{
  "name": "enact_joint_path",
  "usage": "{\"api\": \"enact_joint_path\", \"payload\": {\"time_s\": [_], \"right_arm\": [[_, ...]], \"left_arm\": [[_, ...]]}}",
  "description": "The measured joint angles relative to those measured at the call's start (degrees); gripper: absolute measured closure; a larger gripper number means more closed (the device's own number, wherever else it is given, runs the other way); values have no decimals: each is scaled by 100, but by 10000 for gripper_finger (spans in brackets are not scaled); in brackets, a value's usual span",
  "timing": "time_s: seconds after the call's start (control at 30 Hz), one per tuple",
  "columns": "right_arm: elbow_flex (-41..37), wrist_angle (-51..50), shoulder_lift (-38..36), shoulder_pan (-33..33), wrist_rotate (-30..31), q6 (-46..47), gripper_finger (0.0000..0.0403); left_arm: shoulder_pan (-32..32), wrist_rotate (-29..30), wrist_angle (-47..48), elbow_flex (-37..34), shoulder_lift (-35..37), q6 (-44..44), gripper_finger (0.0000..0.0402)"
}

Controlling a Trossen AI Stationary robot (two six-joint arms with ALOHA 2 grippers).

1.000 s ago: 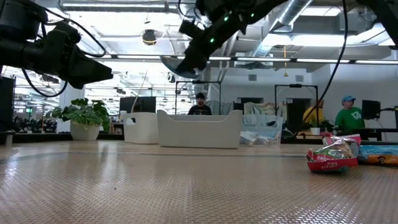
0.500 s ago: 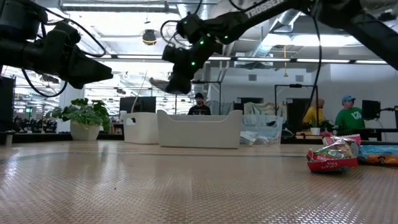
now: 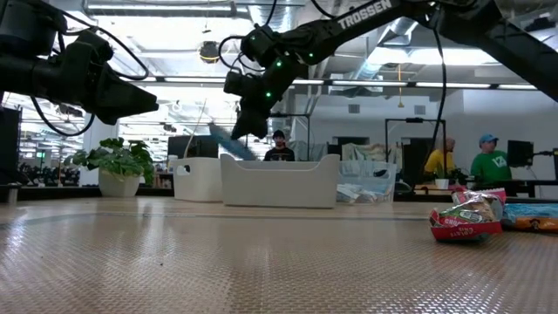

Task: Pick and place Granola Bars by type
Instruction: Put the blue granola bar into the white bin, then put the red granola bar into the gray bin

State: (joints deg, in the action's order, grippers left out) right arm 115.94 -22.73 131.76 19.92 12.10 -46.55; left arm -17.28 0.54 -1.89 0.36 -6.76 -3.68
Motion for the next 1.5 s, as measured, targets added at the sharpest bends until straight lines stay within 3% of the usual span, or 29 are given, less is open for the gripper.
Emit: {"api": "enact_joint_path", "payload": {"time_s": [0.37,0.53,0.8,1.07,1.17,1.37,1.5], "right_arm": [[-5,-45,-70,-39,-3,366,229],[-2,-176,-406,-106,-74,1258,227],[-2,-1151,-969,-449,-1036,2956,227],[-82,-1778,-1040,-1076,-1572,3161,227],[-714,-1389,-1243,-1247,-1568,3217,227],[-2928,668,-2170,-1613,-1511,3909,227],[-4130,1174,-2769,-1925,-1517,4487,227]], "left_arm": [[0,5,0,1,0,0,233],[1,13,0,1,2,0,233],[0,13,0,0,2,2,233],[0,13,0,2,0,0,233],[1,13,0,0,2,0,233],[1,9,0,1,2,0,233],[0,11,0,1,2,0,233]]}}
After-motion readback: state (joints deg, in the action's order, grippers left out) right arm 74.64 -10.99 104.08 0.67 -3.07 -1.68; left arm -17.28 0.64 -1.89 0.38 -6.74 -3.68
